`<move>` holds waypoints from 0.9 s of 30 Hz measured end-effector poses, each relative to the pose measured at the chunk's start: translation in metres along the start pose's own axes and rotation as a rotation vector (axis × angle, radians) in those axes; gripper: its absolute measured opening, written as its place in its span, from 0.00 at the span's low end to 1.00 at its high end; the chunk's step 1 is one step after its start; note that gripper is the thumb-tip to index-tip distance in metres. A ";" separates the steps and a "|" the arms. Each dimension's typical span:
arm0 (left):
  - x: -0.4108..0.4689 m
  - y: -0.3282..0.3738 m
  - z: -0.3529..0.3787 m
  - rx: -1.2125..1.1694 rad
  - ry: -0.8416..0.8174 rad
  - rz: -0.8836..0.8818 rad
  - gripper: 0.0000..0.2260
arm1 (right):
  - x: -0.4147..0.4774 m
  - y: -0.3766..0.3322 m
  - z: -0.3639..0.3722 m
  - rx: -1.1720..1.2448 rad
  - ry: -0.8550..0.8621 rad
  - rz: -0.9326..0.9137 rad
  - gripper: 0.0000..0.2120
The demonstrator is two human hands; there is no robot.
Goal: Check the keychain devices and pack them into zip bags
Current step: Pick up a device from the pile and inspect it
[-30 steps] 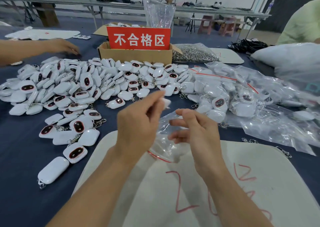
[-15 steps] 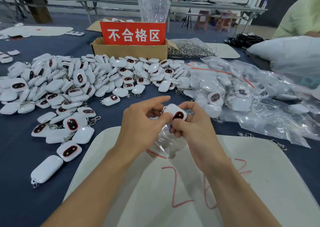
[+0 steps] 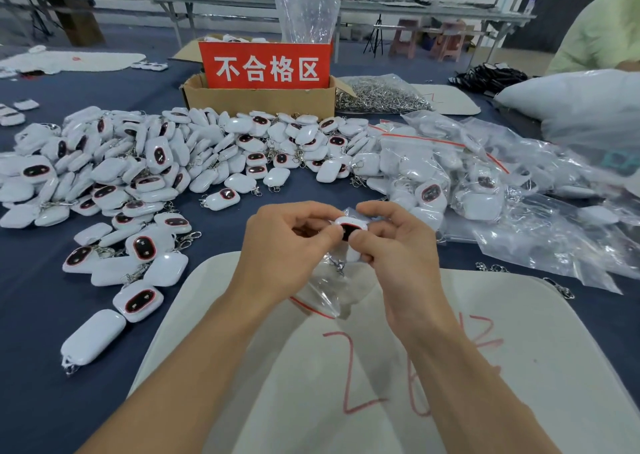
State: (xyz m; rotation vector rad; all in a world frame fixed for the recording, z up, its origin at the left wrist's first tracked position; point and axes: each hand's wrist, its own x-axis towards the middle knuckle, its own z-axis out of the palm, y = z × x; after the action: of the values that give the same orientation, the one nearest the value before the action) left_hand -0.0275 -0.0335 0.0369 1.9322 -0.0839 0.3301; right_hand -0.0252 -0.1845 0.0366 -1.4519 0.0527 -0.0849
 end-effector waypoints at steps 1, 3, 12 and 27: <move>0.000 0.000 -0.001 -0.012 -0.014 -0.006 0.07 | -0.001 0.001 0.000 -0.004 0.007 -0.009 0.16; 0.000 0.002 -0.001 -0.023 -0.041 -0.004 0.06 | -0.002 0.001 0.000 -0.023 0.019 -0.035 0.15; 0.002 0.001 -0.002 -0.131 -0.065 -0.113 0.07 | -0.005 -0.001 0.006 -0.097 -0.084 -0.098 0.13; 0.001 0.001 0.001 -0.094 0.034 -0.119 0.10 | -0.005 0.004 0.008 -0.216 -0.105 -0.130 0.24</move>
State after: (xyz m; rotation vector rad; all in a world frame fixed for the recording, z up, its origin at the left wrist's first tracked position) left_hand -0.0263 -0.0347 0.0379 1.8294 0.0372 0.2752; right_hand -0.0297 -0.1753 0.0331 -1.6729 -0.1215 -0.1116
